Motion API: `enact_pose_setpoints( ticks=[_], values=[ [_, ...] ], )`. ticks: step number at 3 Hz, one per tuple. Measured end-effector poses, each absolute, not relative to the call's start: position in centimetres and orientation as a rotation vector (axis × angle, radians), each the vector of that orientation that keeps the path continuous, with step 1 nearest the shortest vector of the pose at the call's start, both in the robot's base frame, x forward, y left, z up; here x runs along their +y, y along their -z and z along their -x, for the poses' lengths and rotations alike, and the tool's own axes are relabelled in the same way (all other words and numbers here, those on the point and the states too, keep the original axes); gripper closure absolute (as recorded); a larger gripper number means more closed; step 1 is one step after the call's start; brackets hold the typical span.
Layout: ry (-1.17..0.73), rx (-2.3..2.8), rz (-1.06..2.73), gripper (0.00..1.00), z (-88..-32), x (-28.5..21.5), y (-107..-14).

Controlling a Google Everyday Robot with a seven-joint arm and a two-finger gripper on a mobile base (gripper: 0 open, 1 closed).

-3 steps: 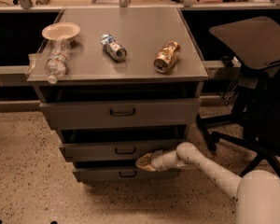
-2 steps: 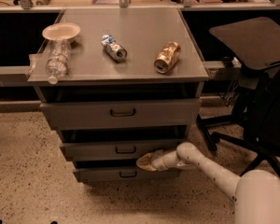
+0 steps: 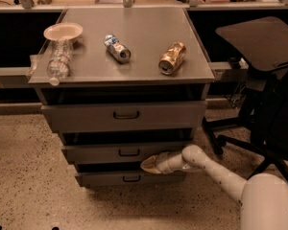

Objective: Close middle drawer

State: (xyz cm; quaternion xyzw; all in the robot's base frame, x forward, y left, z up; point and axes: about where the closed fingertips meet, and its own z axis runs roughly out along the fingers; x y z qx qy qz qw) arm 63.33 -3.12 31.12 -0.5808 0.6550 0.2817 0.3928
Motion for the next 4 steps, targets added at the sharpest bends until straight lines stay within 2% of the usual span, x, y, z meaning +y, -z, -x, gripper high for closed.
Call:
enact_pose_setpoints(
  ticks=[4],
  values=[
    [-0.682,1.65,1.484,1.0,-64.38,-3.55,-31.59]
  ],
)
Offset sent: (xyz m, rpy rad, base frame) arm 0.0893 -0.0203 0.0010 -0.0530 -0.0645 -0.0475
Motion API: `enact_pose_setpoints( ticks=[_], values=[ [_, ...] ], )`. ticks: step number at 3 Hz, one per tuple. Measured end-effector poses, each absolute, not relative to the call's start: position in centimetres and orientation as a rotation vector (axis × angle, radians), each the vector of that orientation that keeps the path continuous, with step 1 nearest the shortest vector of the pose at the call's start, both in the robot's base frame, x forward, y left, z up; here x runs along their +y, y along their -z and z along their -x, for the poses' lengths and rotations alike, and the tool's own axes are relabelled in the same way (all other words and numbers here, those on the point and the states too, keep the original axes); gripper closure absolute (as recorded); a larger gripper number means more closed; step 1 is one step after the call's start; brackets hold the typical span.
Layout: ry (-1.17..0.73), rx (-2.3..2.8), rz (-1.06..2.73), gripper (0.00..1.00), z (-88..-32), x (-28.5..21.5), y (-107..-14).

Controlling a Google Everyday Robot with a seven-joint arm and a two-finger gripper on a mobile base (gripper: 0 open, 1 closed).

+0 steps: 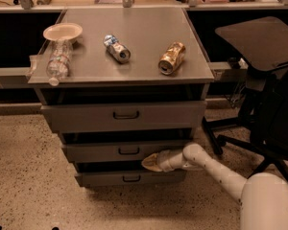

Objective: Close middle drawer

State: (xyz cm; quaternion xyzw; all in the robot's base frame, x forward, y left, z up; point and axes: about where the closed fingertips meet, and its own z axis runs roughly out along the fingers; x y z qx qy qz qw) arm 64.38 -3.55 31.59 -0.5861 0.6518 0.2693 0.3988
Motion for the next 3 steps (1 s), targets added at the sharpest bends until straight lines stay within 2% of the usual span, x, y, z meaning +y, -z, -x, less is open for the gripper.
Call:
enact_pose_setpoints(
  ticks=[2,3],
  values=[
    [-0.664,1.629,1.56,1.0,-60.0,-2.9,-33.5],
    [-0.684,1.624,1.571,0.81,-59.1,-2.3,-33.3]
  ],
)
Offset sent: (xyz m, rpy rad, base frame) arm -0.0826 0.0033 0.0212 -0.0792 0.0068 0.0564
